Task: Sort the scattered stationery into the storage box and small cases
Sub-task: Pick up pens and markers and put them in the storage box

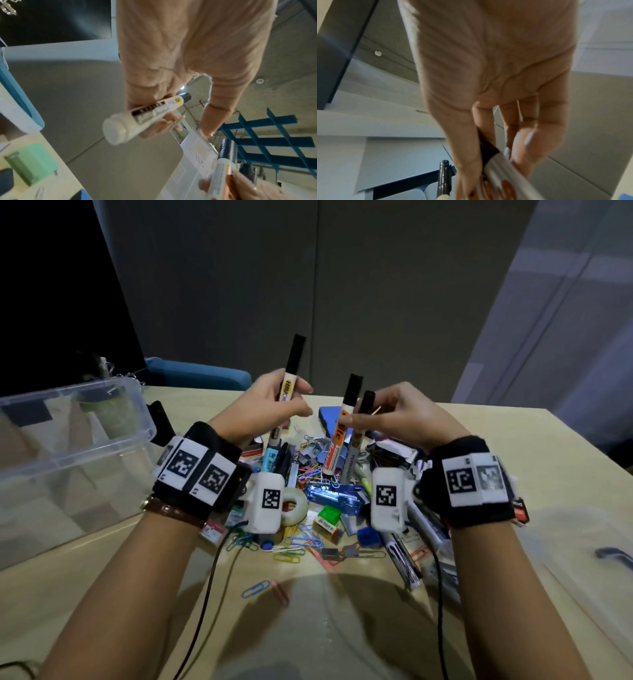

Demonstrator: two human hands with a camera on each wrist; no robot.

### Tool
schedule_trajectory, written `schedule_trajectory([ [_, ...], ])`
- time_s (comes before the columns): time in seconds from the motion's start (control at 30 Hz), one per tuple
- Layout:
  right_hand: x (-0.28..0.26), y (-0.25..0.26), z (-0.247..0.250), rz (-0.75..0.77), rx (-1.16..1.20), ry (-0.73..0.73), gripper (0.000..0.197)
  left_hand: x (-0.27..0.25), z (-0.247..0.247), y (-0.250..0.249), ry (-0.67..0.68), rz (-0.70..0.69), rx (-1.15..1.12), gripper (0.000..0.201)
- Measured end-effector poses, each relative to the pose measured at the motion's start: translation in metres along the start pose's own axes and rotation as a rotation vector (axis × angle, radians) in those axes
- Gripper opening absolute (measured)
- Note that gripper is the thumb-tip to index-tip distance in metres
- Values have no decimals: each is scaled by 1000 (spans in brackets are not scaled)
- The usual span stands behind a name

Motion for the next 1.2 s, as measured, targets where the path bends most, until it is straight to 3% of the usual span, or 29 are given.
schedule_trajectory([
  [0.17,-3,-6,-2,56,179,-85,24,-1,-2,-5,3,25,-191,14],
  [0.33,-6,-3,11,58,171,-79,24,-2,0,3,-72,-8,-25,27],
  [0.57,-7,-7,13,47,36,-28,23,-4,-16,4,-78,-200,65,26],
  [0.8,-9,8,9,159,58,-174,19,-5,-27,8,-140,-280,78,35],
  [1.2,-13,14,19,180,106,-193,16,-1,-24,7,-169,-296,65,14],
])
Point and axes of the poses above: each hand's wrist, its own x-axis towards the middle knuckle, its own z-axis out of the back of the hand, y = z × x, the point moved 1 cm from there along x, towards the middle knuckle, and after that the axes turned 3 degrees about z, right-handed, at the moved point
